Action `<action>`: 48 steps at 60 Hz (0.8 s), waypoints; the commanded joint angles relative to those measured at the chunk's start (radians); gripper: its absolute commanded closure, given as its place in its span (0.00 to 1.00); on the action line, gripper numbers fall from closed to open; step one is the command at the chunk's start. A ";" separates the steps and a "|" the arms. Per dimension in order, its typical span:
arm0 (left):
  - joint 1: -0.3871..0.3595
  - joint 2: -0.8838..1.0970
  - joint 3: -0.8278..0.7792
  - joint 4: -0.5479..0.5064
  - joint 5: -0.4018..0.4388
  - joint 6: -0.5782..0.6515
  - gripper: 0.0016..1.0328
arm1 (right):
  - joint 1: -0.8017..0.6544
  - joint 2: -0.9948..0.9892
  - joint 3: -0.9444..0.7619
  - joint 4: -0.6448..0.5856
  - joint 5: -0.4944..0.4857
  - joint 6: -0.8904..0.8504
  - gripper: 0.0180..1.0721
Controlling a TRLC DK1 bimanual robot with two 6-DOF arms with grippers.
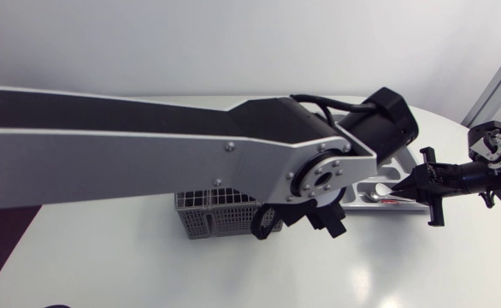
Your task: Unload the cutlery basket into the drawer organizer.
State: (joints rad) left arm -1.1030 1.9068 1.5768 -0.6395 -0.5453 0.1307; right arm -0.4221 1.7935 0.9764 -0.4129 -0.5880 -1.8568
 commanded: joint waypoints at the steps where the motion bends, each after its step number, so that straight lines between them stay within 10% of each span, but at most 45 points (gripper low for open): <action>1: -0.008 0.034 0.032 -0.017 -0.013 -0.034 0.17 | 0.017 0.023 -0.015 0.034 0.008 -0.044 0.92; 12: -0.003 0.044 0.032 -0.019 -0.013 -0.054 0.17 | 0.051 0.026 -0.042 0.117 0.040 -0.044 0.90; 32: -0.001 0.043 0.017 -0.028 -0.013 -0.086 0.22 | 0.069 -0.009 -0.074 0.177 0.103 -0.018 0.31; 48: -0.017 0.029 0.020 -0.054 -0.022 -0.115 0.27 | 0.017 -0.106 -0.114 0.163 0.045 0.031 0.21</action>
State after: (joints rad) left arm -1.1057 1.9274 1.5833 -0.6666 -0.5541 0.0479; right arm -0.3847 1.7214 0.9066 -0.2497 -0.5282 -1.8343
